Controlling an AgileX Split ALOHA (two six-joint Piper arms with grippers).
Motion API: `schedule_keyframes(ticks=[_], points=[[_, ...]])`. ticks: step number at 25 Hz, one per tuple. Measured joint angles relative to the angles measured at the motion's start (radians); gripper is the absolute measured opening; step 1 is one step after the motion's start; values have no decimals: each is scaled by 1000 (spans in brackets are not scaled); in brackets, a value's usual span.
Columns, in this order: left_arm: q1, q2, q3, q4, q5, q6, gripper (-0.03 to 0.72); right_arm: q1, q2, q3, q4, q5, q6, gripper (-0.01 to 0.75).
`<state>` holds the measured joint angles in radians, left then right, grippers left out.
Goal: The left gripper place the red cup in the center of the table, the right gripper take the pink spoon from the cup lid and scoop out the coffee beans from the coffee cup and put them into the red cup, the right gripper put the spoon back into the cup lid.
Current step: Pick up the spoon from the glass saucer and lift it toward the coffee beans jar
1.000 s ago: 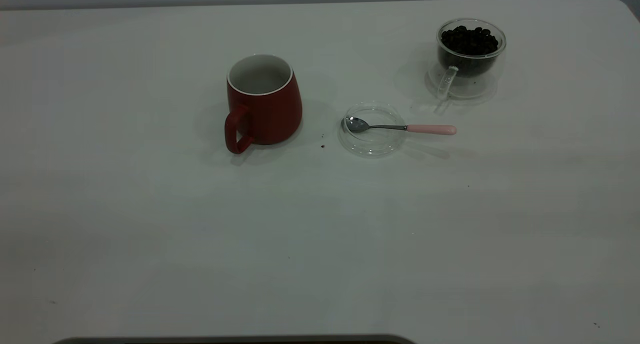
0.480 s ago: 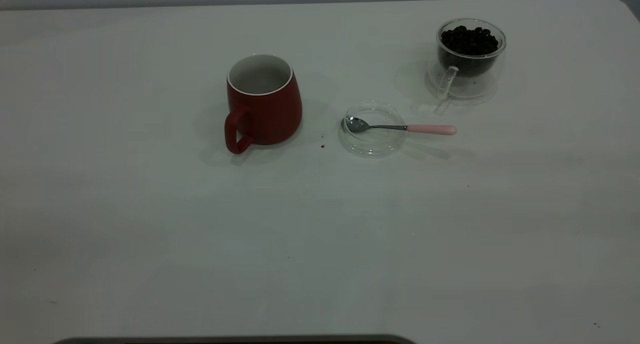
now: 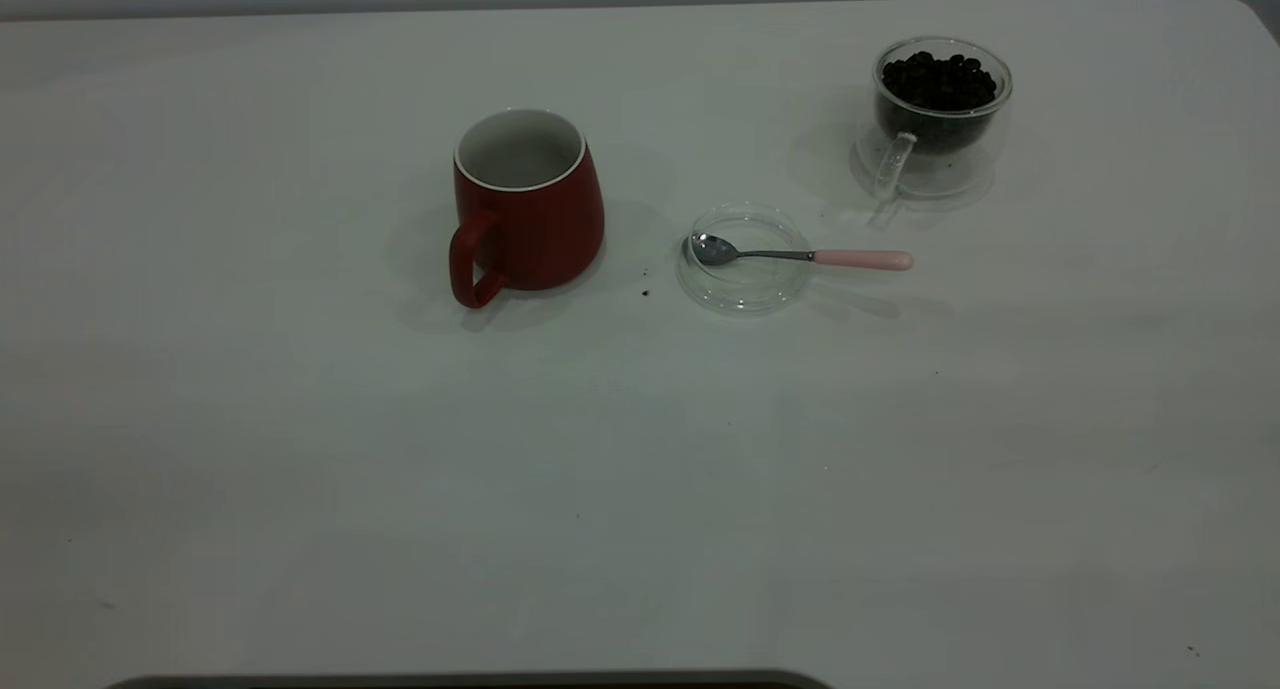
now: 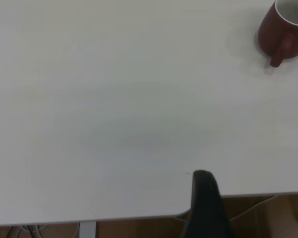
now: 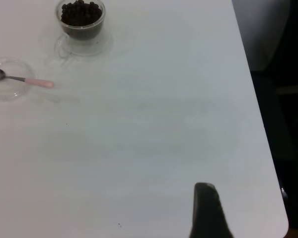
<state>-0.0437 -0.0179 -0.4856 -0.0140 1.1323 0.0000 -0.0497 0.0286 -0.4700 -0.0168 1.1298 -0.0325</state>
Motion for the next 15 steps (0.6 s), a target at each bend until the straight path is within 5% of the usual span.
schedule_keyframes(ticks=[15], points=[[0, 0, 0, 0, 0, 0, 569, 0, 41, -43, 44, -96, 137, 570]])
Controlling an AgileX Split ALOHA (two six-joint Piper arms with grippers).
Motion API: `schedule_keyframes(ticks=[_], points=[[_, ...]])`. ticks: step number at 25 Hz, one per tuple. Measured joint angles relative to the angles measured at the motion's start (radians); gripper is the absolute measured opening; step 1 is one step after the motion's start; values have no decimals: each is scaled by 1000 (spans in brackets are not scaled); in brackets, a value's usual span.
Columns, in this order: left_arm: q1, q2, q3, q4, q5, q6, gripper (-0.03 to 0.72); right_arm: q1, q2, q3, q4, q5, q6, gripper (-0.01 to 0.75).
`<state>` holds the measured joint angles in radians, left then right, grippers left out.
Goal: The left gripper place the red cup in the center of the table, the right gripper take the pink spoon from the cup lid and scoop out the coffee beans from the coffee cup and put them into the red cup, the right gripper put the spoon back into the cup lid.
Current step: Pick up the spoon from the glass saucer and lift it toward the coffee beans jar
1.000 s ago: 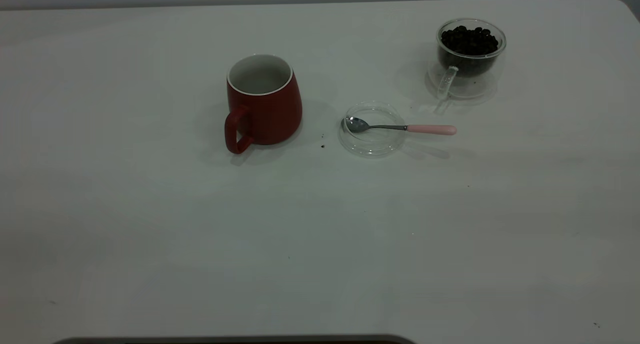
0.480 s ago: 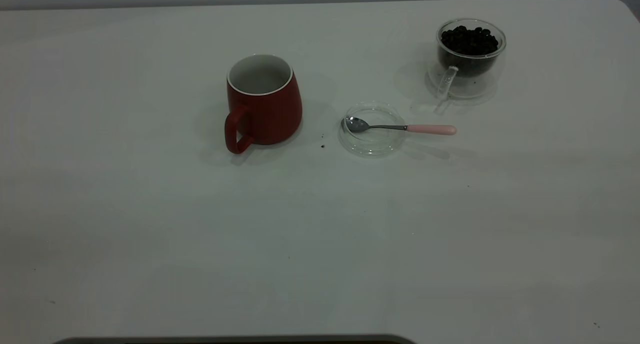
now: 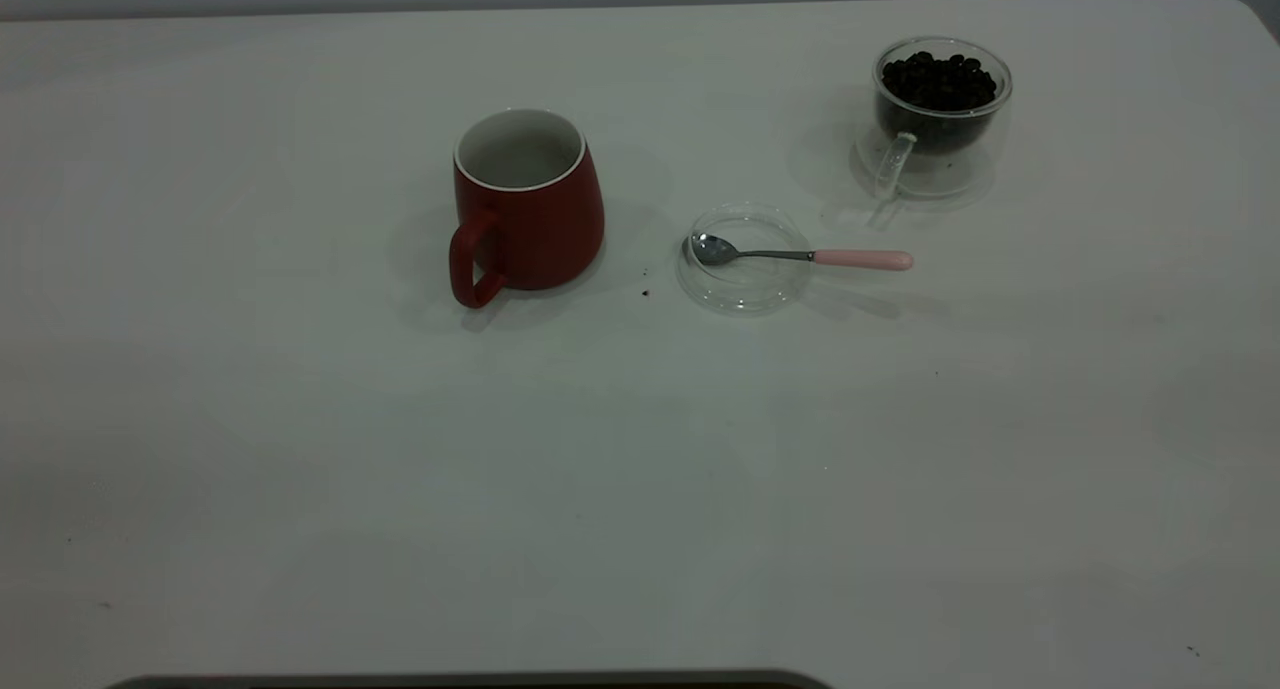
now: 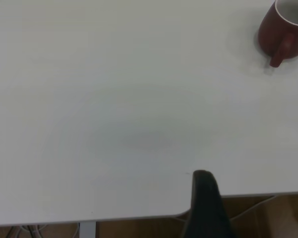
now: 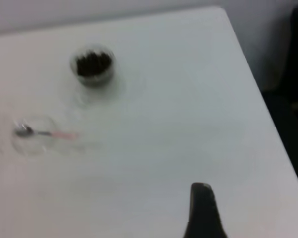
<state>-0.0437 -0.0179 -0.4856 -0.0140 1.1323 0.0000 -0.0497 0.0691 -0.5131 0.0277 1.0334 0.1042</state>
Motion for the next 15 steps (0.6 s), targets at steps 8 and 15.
schedule_keyframes(ticks=[8, 15], points=[[0, 0, 0, 0, 0, 0, 569, 0, 335, -129, 209, -134, -30, 653], [0, 0, 0, 0, 0, 0, 569, 0, 730, -172, 461, -235, -195, 653]])
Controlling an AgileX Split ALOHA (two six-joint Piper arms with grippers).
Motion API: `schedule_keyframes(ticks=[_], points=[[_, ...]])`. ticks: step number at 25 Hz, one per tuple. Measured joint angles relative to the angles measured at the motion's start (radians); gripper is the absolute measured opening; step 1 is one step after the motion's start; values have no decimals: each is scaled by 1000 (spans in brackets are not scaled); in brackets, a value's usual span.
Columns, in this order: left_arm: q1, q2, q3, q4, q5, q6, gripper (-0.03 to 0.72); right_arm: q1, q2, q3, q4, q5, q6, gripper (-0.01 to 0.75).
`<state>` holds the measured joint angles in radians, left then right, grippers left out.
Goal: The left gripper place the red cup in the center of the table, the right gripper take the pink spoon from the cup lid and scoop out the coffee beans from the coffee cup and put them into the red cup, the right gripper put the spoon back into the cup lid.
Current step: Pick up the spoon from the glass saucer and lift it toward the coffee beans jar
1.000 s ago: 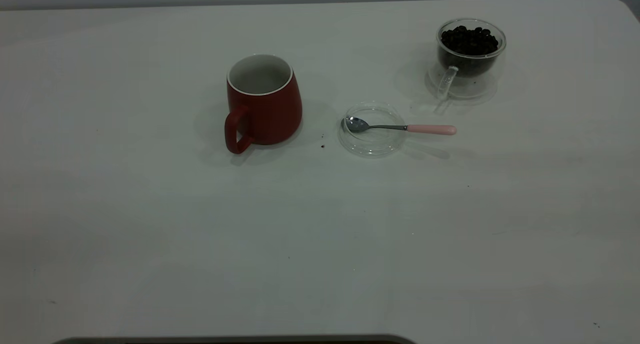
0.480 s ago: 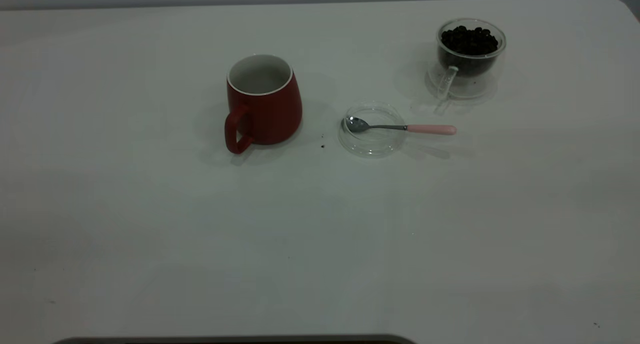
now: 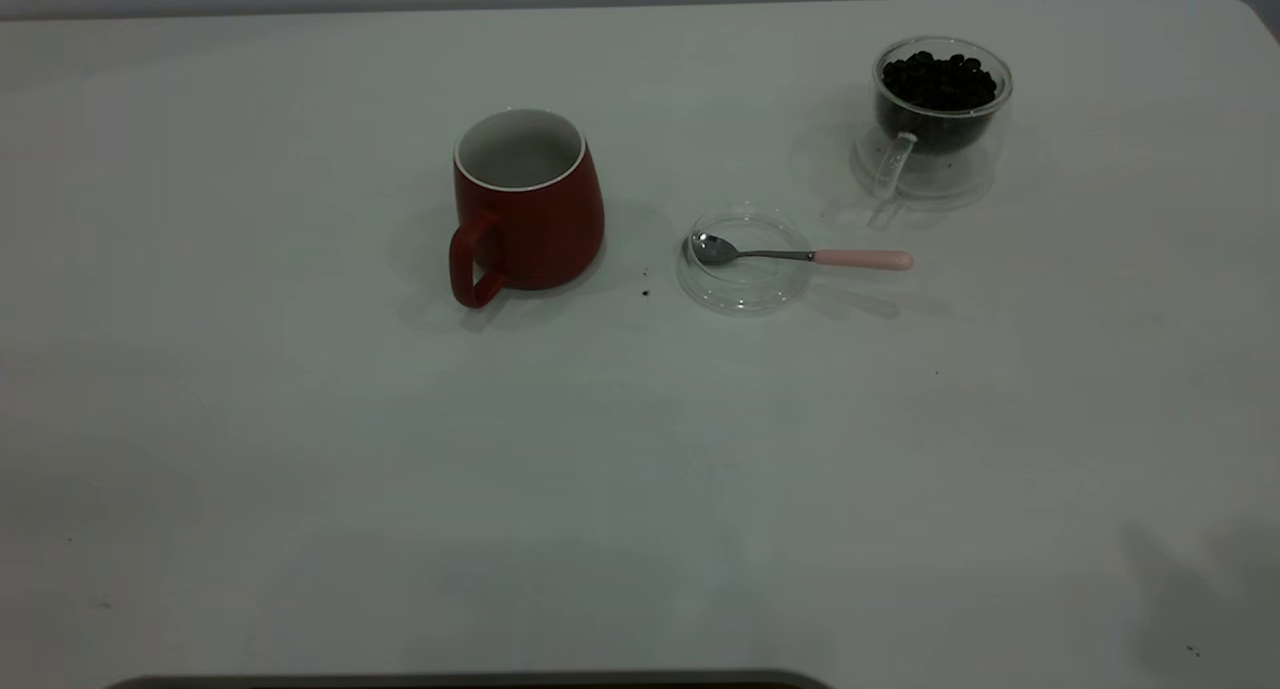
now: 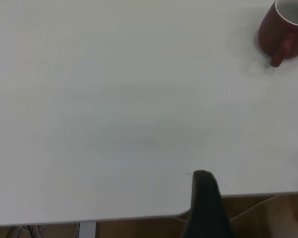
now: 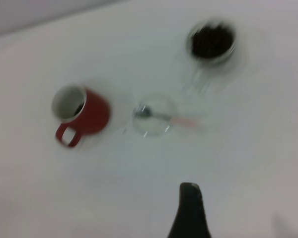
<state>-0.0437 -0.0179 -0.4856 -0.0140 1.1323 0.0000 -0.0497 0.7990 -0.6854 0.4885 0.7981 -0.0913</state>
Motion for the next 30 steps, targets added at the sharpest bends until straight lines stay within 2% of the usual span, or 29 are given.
schedule_keyframes(ticks=[13, 19, 30], points=[[0, 0, 0, 0, 0, 0, 569, 0, 612, -6, 391, -78, -382, 640], [0, 0, 0, 0, 0, 5, 569, 0, 819, -8, 627, -131, -639, 637], [0, 0, 0, 0, 0, 5, 569, 0, 1191, -18, 1087, -151, -1094, 631]])
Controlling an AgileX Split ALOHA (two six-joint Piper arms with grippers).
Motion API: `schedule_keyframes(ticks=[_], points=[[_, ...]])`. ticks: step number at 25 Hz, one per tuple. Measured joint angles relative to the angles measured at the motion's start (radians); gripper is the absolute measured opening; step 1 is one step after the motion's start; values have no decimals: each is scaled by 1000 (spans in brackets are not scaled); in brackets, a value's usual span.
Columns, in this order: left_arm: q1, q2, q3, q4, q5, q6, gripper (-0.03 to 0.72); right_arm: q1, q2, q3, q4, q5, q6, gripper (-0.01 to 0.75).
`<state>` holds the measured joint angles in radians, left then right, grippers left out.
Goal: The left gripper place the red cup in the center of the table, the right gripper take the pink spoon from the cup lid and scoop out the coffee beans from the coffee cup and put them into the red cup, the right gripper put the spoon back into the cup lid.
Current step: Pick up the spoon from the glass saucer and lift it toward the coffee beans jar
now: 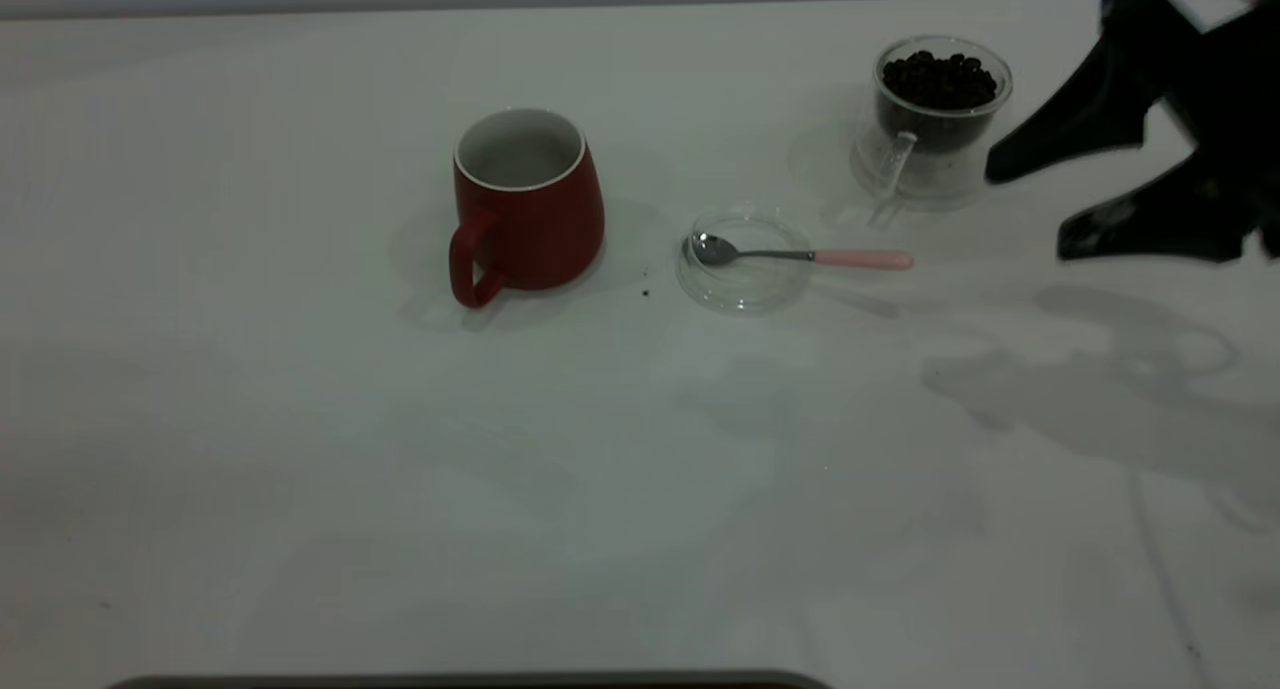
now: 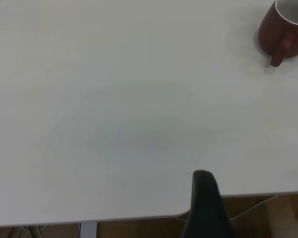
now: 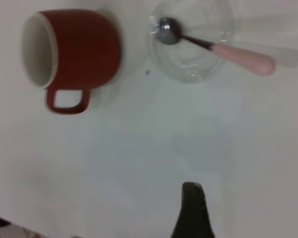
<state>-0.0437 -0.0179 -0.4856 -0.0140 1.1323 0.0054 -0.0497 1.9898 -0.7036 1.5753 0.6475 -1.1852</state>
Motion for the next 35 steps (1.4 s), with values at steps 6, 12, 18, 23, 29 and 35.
schedule_keyframes(ticks=[6, 12, 18, 23, 29, 35], points=[[0, 0, 0, 0, 0, -5, 569, 0, 162, -12, 199, 38, -210, 627], [0, 0, 0, 0, 0, -5, 569, 0, 261, -101, 219, 67, -243, 627], [0, 0, 0, 0, 0, -5, 569, 0, 368, -221, 221, 129, -237, 623], [0, 0, 0, 0, 0, -5, 569, 0, 443, -291, 222, 169, -227, 623], [0, 0, 0, 0, 0, -5, 569, 6, 501, -337, 223, 213, -226, 618], [0, 0, 0, 0, 0, -5, 569, 49, 518, -390, 222, 233, -219, 617]])
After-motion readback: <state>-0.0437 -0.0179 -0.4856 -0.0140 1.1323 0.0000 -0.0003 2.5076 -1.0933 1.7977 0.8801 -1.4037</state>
